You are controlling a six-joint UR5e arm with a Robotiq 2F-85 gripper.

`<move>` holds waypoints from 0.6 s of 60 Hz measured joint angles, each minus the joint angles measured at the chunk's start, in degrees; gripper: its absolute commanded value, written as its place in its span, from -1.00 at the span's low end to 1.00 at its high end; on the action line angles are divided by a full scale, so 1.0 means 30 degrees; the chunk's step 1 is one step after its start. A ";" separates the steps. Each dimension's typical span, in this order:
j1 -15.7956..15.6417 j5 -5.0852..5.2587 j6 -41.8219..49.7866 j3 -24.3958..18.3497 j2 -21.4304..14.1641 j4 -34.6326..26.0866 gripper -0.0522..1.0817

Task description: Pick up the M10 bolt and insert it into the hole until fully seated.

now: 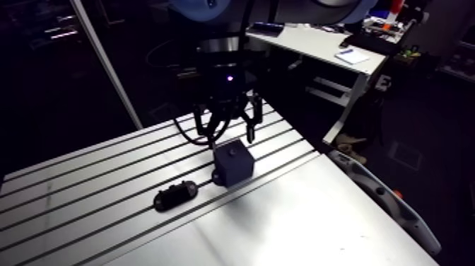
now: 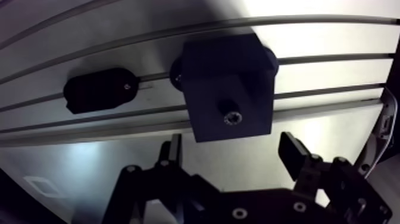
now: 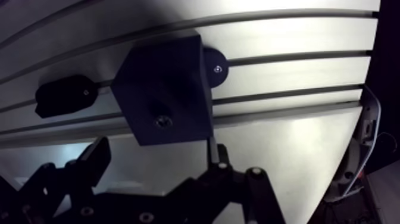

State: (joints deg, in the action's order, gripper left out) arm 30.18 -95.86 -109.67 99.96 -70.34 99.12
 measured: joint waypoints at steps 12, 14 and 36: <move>0.0025 0.0006 -0.0086 0.0105 -0.0213 0.0438 -0.90; 0.0027 0.0009 -0.0096 0.0109 -0.0277 0.0479 -0.90; -0.0019 0.0226 -0.0509 0.0030 -0.1666 0.0526 -0.90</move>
State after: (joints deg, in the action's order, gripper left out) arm 30.12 -95.18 -111.20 100.05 -75.34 100.70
